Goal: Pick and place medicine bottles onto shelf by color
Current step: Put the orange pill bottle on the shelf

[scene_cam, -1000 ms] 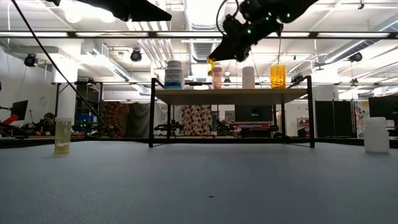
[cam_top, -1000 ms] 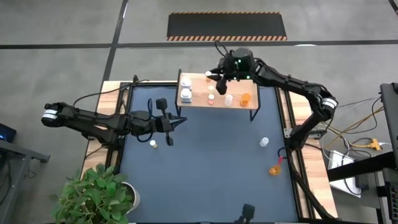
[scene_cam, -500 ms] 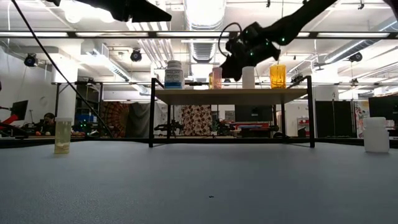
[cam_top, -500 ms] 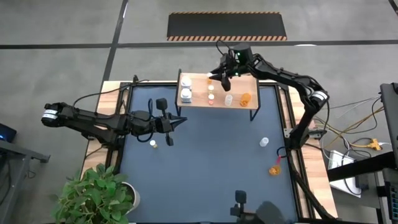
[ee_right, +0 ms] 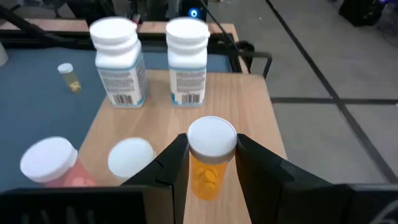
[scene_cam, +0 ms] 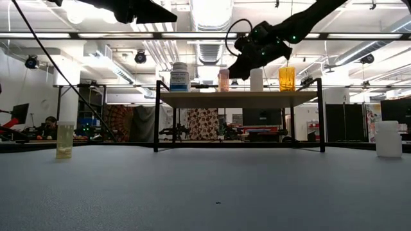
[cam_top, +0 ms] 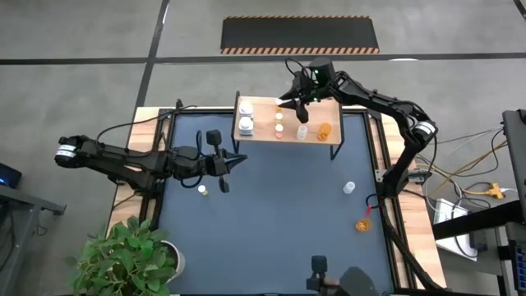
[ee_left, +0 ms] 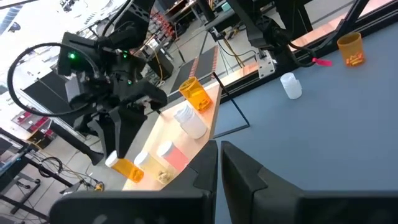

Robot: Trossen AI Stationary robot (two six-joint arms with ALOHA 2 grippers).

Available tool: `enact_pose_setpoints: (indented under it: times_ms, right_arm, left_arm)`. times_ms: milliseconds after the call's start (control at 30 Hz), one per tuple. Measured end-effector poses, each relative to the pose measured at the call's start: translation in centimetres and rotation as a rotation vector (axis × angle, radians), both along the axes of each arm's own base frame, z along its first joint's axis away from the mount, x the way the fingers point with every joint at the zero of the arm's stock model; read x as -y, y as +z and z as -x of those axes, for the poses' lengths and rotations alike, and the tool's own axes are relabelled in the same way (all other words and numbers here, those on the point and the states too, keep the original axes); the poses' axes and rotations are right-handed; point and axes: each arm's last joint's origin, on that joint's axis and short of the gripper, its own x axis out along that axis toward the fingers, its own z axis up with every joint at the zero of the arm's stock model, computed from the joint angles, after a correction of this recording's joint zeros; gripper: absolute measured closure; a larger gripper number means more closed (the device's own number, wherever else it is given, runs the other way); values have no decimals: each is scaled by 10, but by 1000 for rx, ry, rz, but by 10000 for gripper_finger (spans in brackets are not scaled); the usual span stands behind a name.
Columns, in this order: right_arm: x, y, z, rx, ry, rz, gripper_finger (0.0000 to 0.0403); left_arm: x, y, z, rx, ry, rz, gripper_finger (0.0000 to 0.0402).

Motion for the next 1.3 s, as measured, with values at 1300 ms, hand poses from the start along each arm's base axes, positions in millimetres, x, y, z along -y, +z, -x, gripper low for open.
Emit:
enact_pose_setpoints:
  times_ms: [1300]
  right_arm:
    - [1, -19, -1, -27, -31, 1, 296]
  left_arm:
    - [0, 1, 0, 16, 0, 2, 400]
